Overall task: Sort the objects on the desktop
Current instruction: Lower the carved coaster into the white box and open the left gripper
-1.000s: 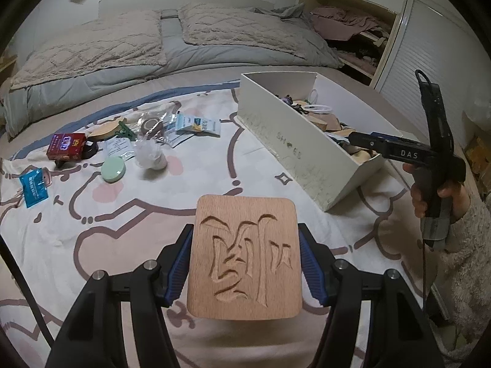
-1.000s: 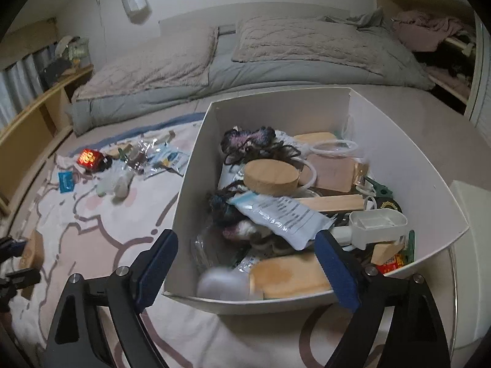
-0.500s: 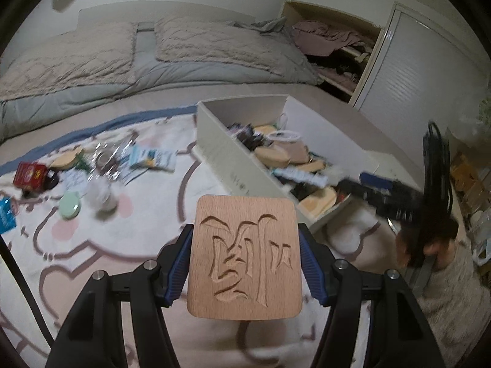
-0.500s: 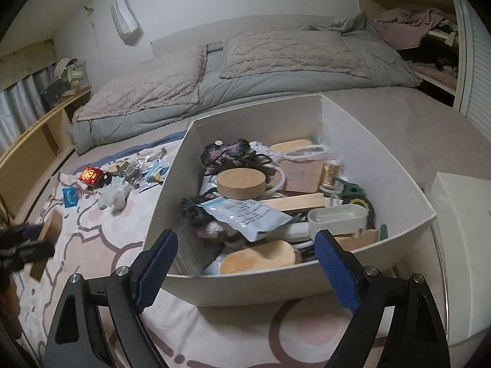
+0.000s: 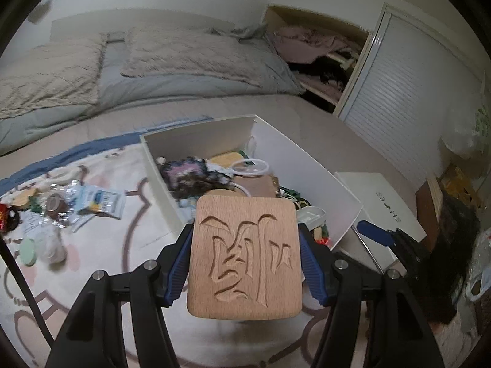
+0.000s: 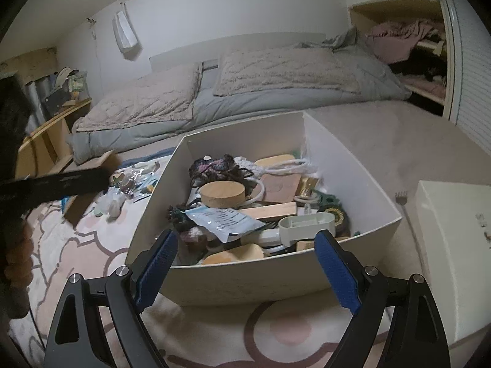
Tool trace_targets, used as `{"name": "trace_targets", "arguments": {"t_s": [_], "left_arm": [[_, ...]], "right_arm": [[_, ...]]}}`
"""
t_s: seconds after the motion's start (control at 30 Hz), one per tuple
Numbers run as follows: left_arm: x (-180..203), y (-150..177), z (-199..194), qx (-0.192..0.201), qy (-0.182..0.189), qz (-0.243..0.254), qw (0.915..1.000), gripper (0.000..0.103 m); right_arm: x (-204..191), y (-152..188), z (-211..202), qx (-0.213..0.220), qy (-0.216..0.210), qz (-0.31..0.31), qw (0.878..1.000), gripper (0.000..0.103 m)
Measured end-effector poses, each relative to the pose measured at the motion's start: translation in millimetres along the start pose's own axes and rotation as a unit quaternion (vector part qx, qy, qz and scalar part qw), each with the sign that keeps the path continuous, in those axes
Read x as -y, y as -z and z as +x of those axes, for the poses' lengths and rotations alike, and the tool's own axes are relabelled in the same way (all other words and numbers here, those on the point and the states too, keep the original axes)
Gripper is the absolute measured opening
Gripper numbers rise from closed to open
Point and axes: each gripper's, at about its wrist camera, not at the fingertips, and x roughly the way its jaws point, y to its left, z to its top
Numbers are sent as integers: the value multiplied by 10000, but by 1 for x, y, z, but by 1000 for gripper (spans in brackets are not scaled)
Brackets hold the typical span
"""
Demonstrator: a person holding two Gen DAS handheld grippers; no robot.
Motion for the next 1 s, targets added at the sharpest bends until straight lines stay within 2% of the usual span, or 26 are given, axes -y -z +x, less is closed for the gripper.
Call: {"name": "trace_targets", "arguments": {"t_s": [0.1, 0.27, 0.4, 0.53, 0.8, 0.87, 0.9, 0.93, 1.0], "left_arm": [[10, -5, 20, -128, 43, -3, 9999, 64], [24, -9, 46, -243, 105, 0, 9997, 64], [32, -16, 63, -250, 131, -96, 9996, 64], [37, -18, 82, -455, 85, -241, 9986, 64], [42, -16, 101, -541, 51, -337, 9980, 64], [39, -16, 102, -500, -31, -439, 9978, 71], [38, -17, 100, -397, -80, -459, 9981, 85], [37, -18, 97, -311, -128, -455, 9984, 95], [36, -20, 90, -138, -209, -371, 9990, 95]], "right_arm": [[3, 3, -4, 69, 148, -48, 9999, 90], [14, 8, -11, 114, 162, 102, 9998, 90], [20, 10, -14, 123, 237, 150, 9995, 90], [26, 11, -13, 92, 300, 242, 9992, 90], [36, 13, -13, 113, 281, 390, 9988, 90], [37, 13, -14, 128, 280, 402, 9987, 90], [38, 12, -13, 133, 270, 409, 9987, 90], [39, 11, -13, 134, 240, 432, 9987, 90], [40, 10, -14, 139, 204, 472, 9986, 90]]}}
